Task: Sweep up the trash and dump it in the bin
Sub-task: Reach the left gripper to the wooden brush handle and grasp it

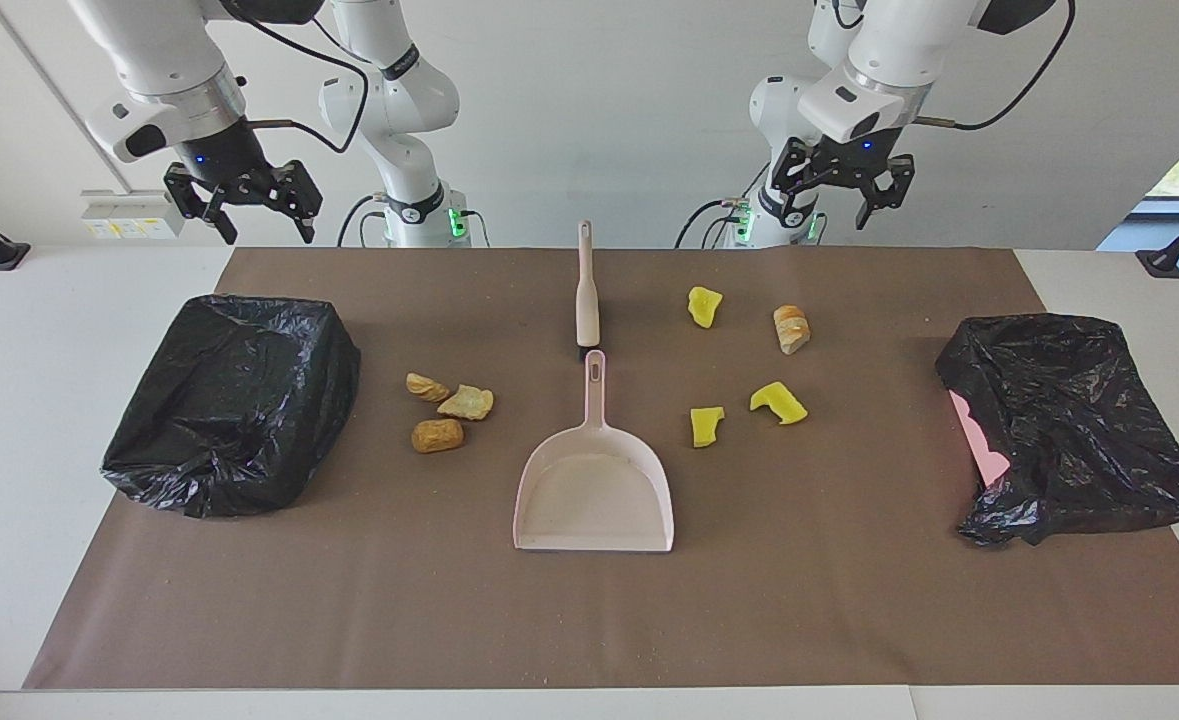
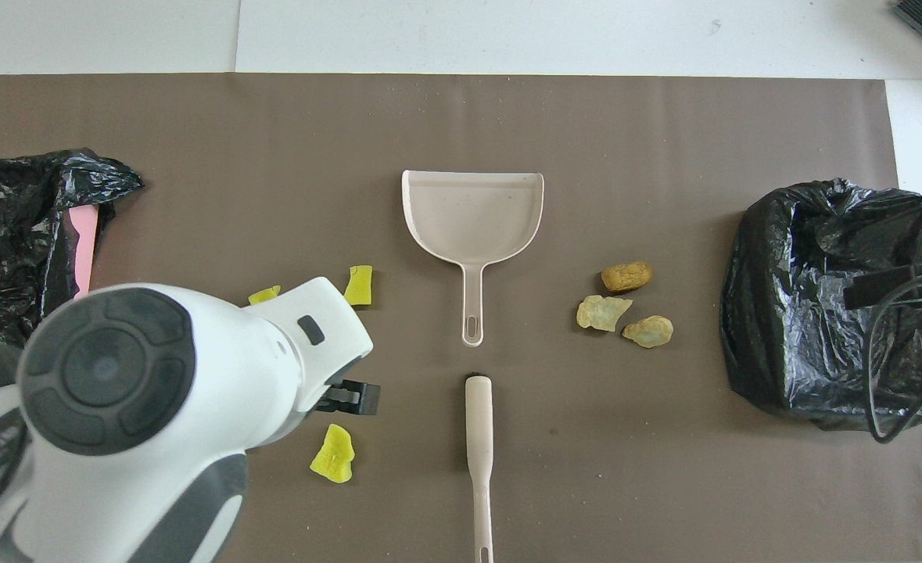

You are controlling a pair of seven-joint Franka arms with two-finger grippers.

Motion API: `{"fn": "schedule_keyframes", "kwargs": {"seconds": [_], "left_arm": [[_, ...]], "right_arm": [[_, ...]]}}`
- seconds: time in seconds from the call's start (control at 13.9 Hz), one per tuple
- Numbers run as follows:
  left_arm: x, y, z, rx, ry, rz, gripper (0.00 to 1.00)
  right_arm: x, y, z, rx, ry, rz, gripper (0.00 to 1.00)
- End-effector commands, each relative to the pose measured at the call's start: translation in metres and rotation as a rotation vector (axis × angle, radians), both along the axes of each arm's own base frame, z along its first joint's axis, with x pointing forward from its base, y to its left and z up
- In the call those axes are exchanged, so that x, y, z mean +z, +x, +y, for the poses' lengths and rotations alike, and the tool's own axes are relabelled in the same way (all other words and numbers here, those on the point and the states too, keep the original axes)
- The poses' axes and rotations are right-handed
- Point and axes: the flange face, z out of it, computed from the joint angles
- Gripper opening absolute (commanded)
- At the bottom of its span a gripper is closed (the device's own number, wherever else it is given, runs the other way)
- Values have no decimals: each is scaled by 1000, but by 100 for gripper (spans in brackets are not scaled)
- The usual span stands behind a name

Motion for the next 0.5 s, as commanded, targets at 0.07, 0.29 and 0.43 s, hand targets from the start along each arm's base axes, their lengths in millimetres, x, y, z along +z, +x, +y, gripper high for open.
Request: {"fn": "schedule_keyframes", "kwargs": {"seconds": [0.07,0.29,0.43], "left_arm": [[-40,-50,-45,21,-25,-8,100],[-77,-105,-81,66,-18,55,100],[-119,-139,-117,53,-2,61,100]], "right_arm": [[-1,-8,-2,30,0,-5,100],[-2,-8,-2,32,1,-1,100],[-1,-9,-2,30,1,-1,100]]}}
